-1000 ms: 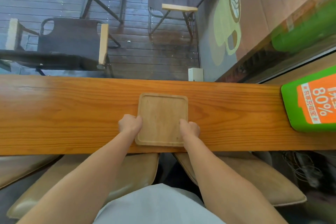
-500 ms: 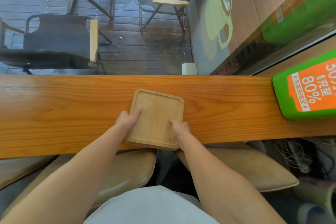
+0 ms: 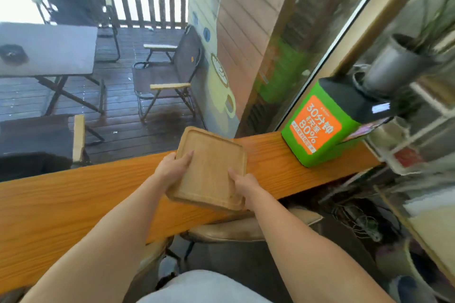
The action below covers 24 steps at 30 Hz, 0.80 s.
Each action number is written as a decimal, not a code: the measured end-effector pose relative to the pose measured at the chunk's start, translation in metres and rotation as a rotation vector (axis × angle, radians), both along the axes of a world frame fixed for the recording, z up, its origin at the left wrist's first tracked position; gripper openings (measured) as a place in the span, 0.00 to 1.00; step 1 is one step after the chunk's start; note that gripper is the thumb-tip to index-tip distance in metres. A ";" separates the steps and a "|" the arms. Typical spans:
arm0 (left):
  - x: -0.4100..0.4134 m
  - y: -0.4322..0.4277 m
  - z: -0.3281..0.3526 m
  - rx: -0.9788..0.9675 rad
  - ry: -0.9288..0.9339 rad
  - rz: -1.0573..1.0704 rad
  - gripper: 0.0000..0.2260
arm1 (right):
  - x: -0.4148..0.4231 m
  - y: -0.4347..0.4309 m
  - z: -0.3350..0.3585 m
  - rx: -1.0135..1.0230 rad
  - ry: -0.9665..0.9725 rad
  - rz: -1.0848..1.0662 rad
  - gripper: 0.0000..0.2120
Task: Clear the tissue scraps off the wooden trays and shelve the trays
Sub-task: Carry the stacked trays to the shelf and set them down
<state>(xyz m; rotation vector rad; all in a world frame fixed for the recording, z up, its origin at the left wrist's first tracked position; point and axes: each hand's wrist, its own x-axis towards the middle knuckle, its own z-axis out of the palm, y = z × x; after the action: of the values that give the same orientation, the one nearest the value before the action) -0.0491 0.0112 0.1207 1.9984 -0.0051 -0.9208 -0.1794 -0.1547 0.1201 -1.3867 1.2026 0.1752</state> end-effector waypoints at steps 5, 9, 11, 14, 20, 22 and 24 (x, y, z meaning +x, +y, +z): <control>-0.069 -0.076 0.057 -0.140 -0.063 -0.118 0.29 | -0.093 -0.063 0.054 -0.104 -0.181 -0.183 0.28; -0.146 -0.139 0.090 -0.246 -0.114 -0.252 0.26 | -0.194 -0.101 0.086 -0.091 -0.306 -0.351 0.23; -0.190 -0.167 0.096 -0.313 -0.092 -0.331 0.24 | -0.247 -0.114 0.094 -0.105 -0.298 -0.405 0.22; -0.258 -0.205 0.097 -0.305 -0.007 -0.412 0.26 | -0.327 -0.128 0.101 -0.132 -0.264 -0.494 0.17; -0.365 -0.268 0.094 -0.214 0.111 -0.614 0.32 | -0.451 -0.150 0.102 -0.189 -0.174 -0.671 0.20; -0.386 -0.286 0.094 -0.213 0.120 -0.646 0.31 | -0.475 -0.159 0.098 -0.193 -0.175 -0.727 0.19; -0.402 -0.303 0.094 -0.204 0.116 -0.693 0.31 | -0.493 -0.168 0.091 -0.186 -0.180 -0.774 0.24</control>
<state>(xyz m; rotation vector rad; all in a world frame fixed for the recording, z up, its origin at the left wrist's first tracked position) -0.4511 -0.2921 0.2144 1.7607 -0.7361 -1.3995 -0.6722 -0.3227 0.2114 -0.9742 1.5377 -0.6029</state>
